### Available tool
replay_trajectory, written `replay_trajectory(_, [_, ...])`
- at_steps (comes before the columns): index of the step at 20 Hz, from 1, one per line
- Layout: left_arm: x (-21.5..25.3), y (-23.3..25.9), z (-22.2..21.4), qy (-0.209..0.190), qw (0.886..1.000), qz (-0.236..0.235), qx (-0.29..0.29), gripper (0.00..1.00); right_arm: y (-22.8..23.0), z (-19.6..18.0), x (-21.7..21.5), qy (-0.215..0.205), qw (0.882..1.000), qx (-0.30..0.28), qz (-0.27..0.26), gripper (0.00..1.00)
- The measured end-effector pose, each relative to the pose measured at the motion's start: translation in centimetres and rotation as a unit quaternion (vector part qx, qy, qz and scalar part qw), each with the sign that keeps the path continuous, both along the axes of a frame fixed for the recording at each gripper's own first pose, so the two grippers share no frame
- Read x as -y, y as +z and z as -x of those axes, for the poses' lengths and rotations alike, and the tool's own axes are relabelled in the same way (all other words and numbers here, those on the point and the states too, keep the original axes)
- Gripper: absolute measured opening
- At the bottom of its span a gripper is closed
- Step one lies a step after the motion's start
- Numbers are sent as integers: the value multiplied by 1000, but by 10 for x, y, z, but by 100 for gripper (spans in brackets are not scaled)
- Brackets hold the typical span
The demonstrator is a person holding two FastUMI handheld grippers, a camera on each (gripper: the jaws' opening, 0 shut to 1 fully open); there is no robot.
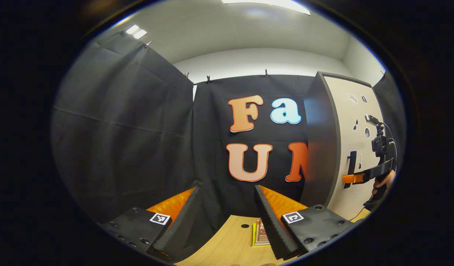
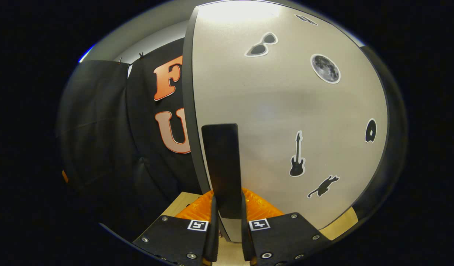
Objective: Open the cabinet door with the right hand, grasp the bottle in the cabinet with the left hand and place it on the coaster, then close the cabinet door with the right hand.
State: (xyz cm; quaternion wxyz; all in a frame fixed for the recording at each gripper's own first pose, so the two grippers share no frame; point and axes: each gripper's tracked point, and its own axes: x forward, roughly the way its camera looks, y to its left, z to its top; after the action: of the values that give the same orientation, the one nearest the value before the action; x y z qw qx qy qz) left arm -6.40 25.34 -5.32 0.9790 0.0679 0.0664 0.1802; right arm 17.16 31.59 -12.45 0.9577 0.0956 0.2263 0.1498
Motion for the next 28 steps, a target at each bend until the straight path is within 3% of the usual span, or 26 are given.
replay_trajectory(6, [51, -2, -35, -46, 999, -5, -8, 93, 14, 21, 1, 36, 999, 12, -16, 24])
replay_trajectory(12, [123, -25, -47, -103, 994, 24, -25, 93, 24, 63, 13, 95, 995, 10, -26, 24])
replay_trajectory(18, [179, -26, -58, -148, 988, 27, -24, 93, 30, 76, 24, 107, 994, 20, -21, 24])
replay_trajectory(28, [233, -33, -70, -179, 982, 52, -20, 93, 36, 90, 41, 115, 992, 32, -36, 21])
